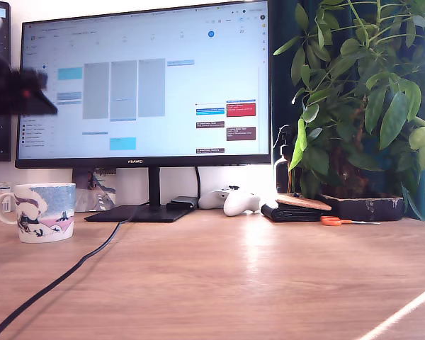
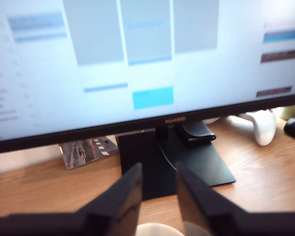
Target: Pick the blue coffee capsule and place it inside the blue coffee cup
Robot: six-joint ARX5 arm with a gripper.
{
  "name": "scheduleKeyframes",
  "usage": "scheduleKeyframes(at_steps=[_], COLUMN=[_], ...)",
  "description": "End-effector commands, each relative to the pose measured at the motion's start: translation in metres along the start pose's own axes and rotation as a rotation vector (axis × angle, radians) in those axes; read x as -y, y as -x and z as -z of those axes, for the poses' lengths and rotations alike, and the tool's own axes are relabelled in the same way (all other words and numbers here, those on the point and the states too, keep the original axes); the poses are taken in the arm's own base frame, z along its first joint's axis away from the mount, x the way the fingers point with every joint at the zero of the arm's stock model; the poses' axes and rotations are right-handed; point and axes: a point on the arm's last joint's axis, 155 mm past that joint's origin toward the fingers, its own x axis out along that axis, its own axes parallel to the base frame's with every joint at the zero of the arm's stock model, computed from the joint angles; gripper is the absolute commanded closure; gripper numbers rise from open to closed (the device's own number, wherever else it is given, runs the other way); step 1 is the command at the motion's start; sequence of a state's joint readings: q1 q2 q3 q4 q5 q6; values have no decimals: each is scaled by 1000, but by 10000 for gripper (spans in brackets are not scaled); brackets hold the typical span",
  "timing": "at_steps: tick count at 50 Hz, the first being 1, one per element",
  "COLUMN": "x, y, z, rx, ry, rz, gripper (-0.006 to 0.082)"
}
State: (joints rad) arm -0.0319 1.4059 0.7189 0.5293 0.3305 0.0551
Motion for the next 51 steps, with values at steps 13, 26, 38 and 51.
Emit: scheduleKeyframes(at_steps=[13,26,38,51], x=[-8,-10,-13,-9], y=[42,80,110,136], z=[-1,-8,-11,-26], rx=[-119,-148,-163,-120], ry=[43,150,189,185], rz=[-109,-195,-269,-290], gripper=[791,791,791,791])
